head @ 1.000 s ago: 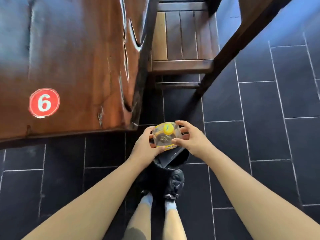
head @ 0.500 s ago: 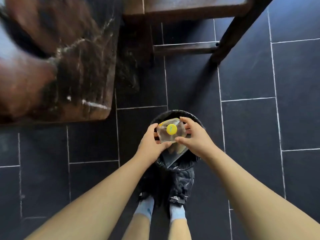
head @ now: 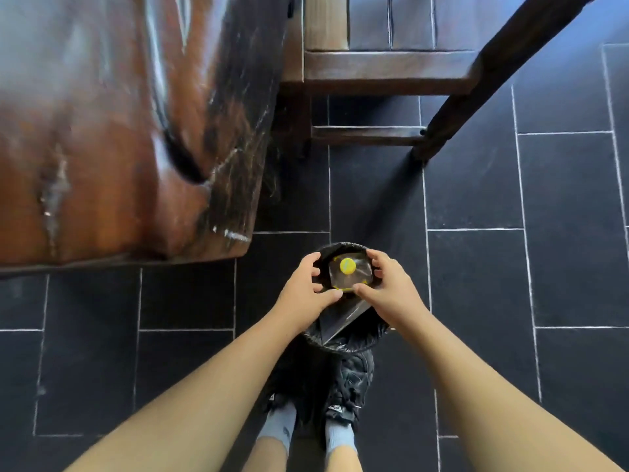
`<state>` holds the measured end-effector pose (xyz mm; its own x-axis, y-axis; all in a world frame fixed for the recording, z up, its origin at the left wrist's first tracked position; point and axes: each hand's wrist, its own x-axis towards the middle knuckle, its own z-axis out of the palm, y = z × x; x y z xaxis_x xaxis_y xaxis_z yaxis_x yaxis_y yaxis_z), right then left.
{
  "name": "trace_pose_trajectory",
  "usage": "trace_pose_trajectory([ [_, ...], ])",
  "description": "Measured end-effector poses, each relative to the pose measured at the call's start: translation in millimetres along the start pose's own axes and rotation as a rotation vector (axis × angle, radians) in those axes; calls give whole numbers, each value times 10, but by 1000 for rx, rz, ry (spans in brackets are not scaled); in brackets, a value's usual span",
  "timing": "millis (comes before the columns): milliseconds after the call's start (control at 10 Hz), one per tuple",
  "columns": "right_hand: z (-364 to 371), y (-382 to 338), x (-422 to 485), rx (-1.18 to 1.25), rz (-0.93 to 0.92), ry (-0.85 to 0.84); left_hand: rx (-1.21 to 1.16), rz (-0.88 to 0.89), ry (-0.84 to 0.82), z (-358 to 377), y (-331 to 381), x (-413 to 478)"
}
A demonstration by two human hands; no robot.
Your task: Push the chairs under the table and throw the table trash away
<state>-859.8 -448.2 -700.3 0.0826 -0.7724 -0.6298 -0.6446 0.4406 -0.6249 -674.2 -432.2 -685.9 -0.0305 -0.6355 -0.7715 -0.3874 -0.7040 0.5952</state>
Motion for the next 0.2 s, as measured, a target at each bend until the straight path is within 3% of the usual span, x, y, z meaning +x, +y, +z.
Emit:
trace_pose_trajectory([
  [200,-695,-851,-496,-79,-27,-10,84,83,38,-443,898,-744],
])
